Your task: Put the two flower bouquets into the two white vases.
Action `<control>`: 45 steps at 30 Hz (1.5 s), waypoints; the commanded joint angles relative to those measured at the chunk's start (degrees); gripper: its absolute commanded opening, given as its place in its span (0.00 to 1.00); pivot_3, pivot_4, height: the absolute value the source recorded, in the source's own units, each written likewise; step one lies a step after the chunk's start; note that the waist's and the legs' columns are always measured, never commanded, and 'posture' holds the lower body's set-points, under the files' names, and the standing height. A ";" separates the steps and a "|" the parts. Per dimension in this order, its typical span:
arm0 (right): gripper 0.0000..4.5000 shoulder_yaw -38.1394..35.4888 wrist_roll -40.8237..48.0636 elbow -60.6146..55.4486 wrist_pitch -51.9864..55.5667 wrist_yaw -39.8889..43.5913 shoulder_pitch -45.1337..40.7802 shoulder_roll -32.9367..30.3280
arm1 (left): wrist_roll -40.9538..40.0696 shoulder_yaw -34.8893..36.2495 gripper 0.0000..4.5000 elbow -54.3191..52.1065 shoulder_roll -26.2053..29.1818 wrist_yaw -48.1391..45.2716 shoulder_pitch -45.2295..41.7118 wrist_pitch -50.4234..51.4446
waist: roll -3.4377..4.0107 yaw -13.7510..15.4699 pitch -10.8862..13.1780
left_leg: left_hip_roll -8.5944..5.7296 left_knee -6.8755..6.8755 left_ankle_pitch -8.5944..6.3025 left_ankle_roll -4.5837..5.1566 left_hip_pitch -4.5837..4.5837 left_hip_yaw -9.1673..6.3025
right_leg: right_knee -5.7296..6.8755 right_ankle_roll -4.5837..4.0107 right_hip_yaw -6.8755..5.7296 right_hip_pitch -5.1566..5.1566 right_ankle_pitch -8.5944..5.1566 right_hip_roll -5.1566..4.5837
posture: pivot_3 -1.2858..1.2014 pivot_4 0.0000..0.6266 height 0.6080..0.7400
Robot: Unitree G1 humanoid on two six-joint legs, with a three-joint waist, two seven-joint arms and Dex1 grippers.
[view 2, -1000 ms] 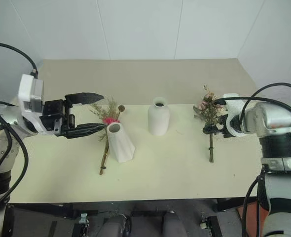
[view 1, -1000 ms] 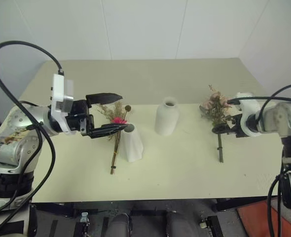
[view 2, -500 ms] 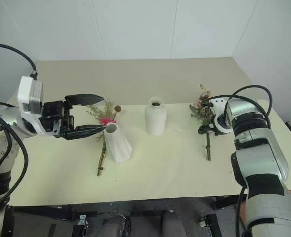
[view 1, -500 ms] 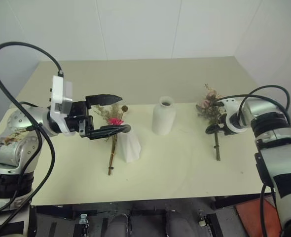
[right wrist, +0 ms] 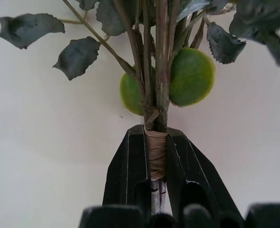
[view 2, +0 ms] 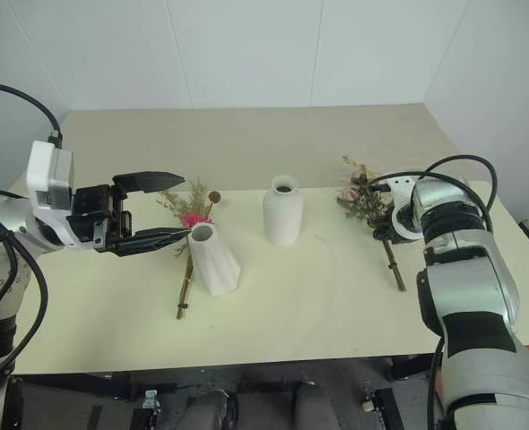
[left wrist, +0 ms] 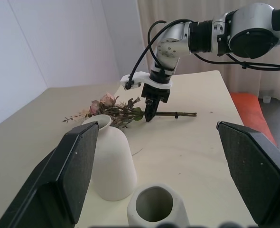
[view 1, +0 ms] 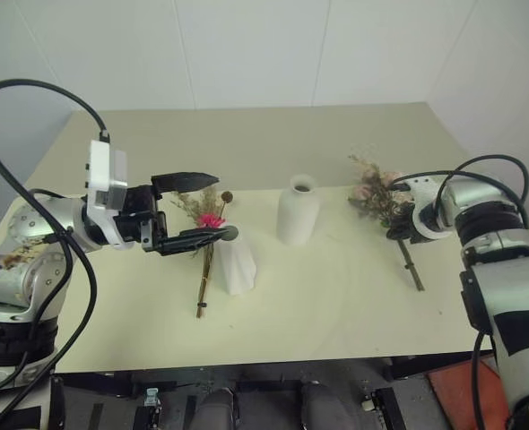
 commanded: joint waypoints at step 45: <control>0.05 -19.31 23.38 -53.30 -34.15 -9.18 13.69 21.17 | 1.60 0.73 0.96 -0.30 4.24 6.00 -2.62 8.89 | 0.03 0.00 0.01 | 0.03 -0.08 0.00 0.00 0.07 -0.07 | 0.12 -0.01 0.01 -0.07 0.00 0.02 | 0.52 0.24 1.00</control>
